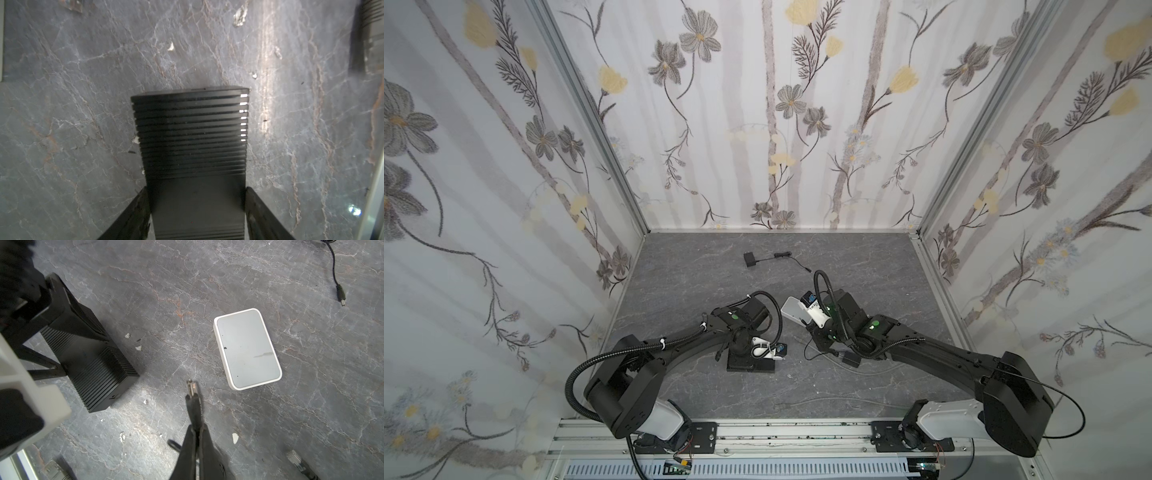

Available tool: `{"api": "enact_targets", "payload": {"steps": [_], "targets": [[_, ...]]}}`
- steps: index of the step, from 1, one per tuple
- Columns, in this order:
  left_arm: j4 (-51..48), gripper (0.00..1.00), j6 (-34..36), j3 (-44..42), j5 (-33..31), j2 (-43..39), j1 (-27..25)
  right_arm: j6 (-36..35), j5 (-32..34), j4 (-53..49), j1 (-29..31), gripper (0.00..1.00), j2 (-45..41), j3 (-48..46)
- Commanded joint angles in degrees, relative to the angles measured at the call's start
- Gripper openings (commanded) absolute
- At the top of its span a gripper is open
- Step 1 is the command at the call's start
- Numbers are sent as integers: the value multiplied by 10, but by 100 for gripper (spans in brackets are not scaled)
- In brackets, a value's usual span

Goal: Insert the plug into the switch port
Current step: 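Carry the switch toward the right gripper while the right gripper brings the plug over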

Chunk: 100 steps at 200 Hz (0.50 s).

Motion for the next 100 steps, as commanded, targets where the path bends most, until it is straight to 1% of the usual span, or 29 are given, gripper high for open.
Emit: {"api": "enact_targets", "payload": {"steps": [1, 59, 77, 100], "targets": [[4, 64, 1, 5, -8, 14, 0, -14, 7, 0, 6, 0, 16, 9], [1, 66, -2, 11, -3, 39, -3, -11, -10, 10, 8, 0, 24, -3], [-2, 71, -3, 16, -5, 52, -7, -14, -15, 6, 7, 0, 27, -2], [-6, 73, -3, 20, -12, 69, -12, -14, -19, 6, 7, 0, 25, -6]]}}
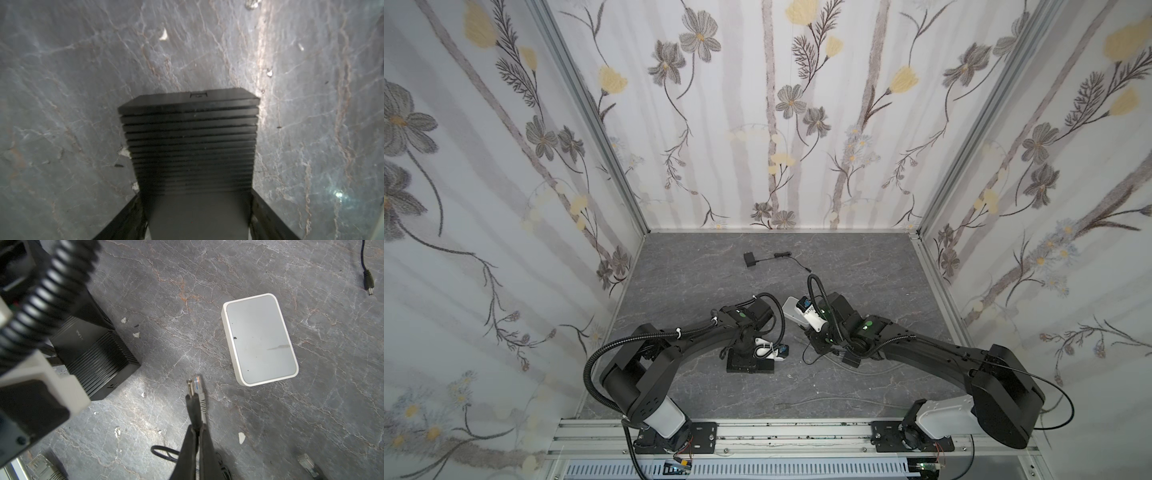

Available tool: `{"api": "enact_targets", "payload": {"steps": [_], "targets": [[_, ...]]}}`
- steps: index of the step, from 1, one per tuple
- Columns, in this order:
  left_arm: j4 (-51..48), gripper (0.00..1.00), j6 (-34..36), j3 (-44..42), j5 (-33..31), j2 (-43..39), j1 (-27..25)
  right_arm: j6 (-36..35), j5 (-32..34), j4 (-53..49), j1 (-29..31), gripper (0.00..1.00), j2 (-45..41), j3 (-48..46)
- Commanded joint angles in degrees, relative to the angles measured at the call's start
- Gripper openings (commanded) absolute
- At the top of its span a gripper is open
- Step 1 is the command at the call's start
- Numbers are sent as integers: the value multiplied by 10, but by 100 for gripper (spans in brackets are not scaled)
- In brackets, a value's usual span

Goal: Insert the plug into the switch port
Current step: 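Carry the switch toward the right gripper while the right gripper brings the plug over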

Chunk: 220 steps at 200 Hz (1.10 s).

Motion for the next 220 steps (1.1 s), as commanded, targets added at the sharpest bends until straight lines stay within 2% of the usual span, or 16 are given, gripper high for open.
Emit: {"api": "enact_targets", "payload": {"steps": [1, 20, 34, 63, 84, 98, 128, 142, 163, 184, 200, 220], "targets": [[-7, 73, 2, 7, -2, 14, -4, -5, -15, 7, 0, 0, 0, -1], [-7, 82, -4, 12, -15, 28, -7, -8, -21, 5, 1, 0, -2, -5], [-3, 99, -11, 14, -23, 27, -8, -13, -30, -1, 1, 0, 1, -8], [9, 100, -47, 22, -11, -28, -1, -18, -41, -14, 3, 0, 4, -11], [-3, 100, -92, 26, 6, -108, 4, -25, -40, -29, 11, 0, 9, -6], [-15, 100, -171, 43, 7, -168, 4, -34, -37, -55, 23, 0, 24, 9], [-75, 100, -496, 160, -18, -241, 31, -58, -29, -97, 73, 0, 83, 32], [-113, 100, -645, 207, -1, -251, 77, -70, -28, -104, 91, 0, 100, 39], [-150, 95, -813, 204, 87, -273, 175, -85, -29, -117, 111, 0, 128, 59], [-138, 89, -902, 119, 151, -312, 247, -106, -25, -135, 125, 0, 154, 88], [-125, 83, -930, 52, 168, -330, 267, -123, -14, -144, 139, 0, 169, 106], [-113, 81, -949, -16, 161, -332, 275, -130, -2, -159, 148, 0, 193, 129]]}}
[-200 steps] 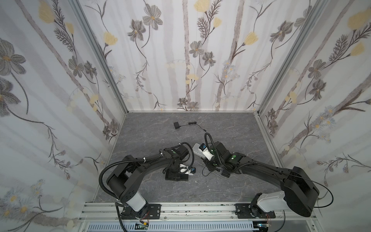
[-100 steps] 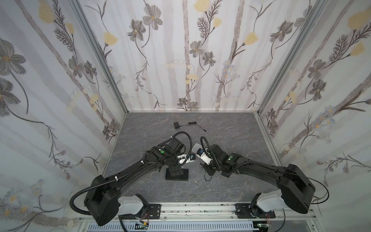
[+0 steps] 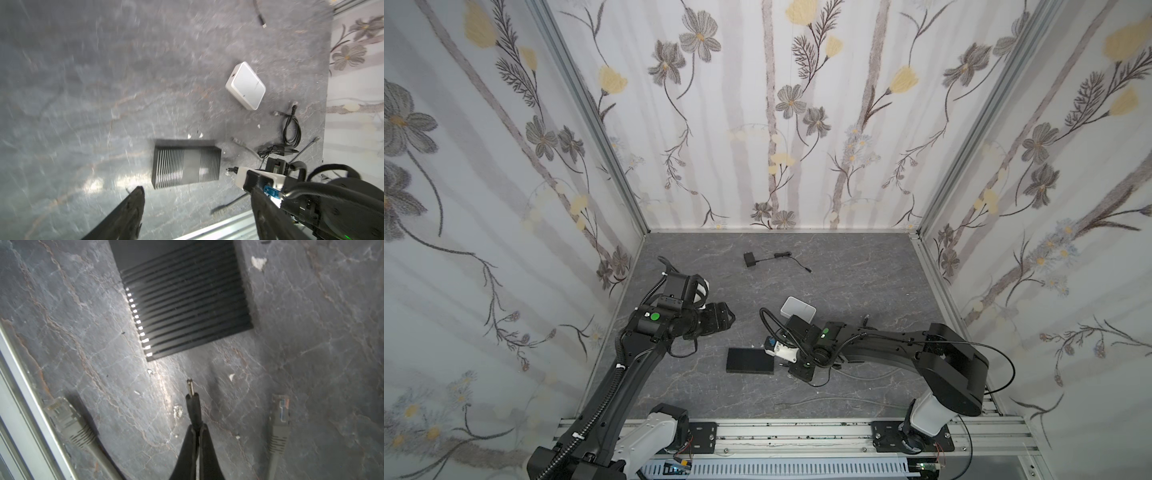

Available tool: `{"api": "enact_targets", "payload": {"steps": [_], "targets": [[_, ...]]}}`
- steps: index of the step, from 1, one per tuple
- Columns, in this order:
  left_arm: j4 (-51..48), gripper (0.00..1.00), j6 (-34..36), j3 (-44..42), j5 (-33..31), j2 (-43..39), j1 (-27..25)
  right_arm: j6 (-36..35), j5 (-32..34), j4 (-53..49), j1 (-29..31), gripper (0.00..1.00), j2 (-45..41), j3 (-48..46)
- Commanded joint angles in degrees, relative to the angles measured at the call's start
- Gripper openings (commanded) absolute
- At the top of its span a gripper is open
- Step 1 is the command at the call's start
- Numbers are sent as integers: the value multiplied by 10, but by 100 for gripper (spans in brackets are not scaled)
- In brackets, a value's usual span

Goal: Insert the plug into the switch port
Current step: 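Carry the switch toward the right gripper while the right gripper brings the plug over, then align the barrel plug tip with the switch's port using the right gripper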

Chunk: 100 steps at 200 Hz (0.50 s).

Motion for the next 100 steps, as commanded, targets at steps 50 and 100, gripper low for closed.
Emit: {"api": "enact_targets", "payload": {"steps": [50, 100], "targets": [[101, 80, -135, -154, 40, 13, 10, -24, 30, -29, 16, 0, 54, 46], [172, 82, -133, -173, 51, 83, 9, -23, 37, -28, 19, 0, 65, 61]]}}
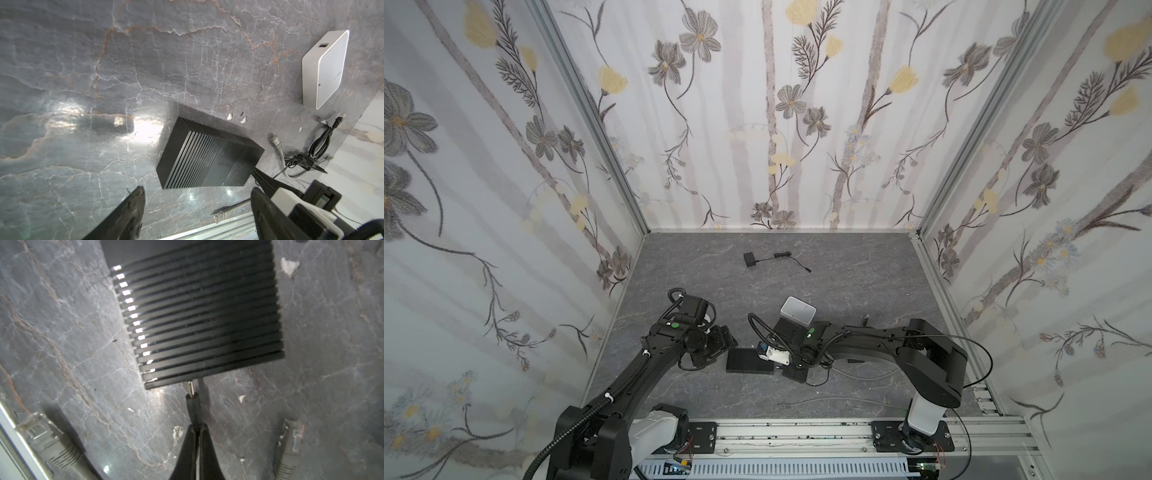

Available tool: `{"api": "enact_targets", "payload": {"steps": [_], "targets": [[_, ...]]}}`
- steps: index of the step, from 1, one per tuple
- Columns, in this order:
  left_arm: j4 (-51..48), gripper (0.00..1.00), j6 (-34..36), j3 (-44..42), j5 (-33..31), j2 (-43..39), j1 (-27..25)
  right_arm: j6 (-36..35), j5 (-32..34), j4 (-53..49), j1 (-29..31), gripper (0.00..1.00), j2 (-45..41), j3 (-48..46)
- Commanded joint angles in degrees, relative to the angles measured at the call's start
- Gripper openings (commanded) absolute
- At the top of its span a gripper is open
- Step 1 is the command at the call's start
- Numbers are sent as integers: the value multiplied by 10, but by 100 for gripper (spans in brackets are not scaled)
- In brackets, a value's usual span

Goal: Insert the plug into the switch port
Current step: 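Align the barrel plug tip with the switch's port using the right gripper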

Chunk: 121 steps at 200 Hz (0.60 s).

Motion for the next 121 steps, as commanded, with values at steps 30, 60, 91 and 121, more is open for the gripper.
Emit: {"api": "enact_targets", "payload": {"steps": [30, 60, 91, 121], "targets": [[95, 83, -7, -20, 13, 46, 1, -3, 10, 8, 8, 0, 17, 23], [119, 84, -11, -34, 14, 66, 1, 0, 11, 8, 12, 0, 29, 34], [133, 83, -14, -44, 17, 75, -1, 4, 12, 10, 15, 0, 28, 42], [134, 83, -11, -44, 17, 75, -4, 10, 16, 13, 17, 0, 21, 47]]}}
